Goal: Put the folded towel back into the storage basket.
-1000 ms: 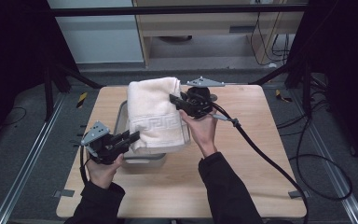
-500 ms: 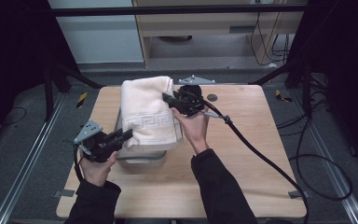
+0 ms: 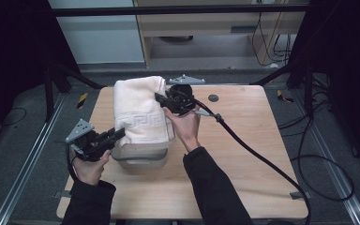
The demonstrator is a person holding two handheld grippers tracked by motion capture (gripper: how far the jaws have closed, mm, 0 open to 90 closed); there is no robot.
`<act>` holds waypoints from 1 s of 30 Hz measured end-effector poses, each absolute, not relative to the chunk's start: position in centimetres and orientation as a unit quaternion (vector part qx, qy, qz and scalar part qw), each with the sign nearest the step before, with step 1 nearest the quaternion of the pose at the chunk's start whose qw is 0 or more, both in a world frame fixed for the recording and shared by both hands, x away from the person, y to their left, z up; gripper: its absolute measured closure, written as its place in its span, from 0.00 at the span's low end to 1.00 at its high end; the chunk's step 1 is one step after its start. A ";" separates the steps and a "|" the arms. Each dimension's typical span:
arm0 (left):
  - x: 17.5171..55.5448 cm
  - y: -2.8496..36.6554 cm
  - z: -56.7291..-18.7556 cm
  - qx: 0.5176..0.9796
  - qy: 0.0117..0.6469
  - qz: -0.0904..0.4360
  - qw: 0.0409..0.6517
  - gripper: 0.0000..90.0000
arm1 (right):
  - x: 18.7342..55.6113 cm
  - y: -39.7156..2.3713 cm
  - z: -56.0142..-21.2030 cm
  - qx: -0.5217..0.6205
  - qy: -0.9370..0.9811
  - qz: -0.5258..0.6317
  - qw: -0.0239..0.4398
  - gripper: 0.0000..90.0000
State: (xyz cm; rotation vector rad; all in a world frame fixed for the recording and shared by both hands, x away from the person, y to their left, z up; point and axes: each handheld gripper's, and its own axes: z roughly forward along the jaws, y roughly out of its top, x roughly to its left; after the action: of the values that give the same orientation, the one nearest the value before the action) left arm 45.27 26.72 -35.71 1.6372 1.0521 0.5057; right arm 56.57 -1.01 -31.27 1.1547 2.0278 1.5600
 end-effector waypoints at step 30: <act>46.8 28.1 -38.1 0.697 0.473 0.214 0.495 0.82 | 58.9 1.5 -34.9 0.414 0.727 0.527 0.147 0.75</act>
State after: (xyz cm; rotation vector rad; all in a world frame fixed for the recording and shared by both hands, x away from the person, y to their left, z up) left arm 46.82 28.15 -38.13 1.6895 1.1462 0.5198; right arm 58.88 1.45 -34.88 1.1913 2.0928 1.5160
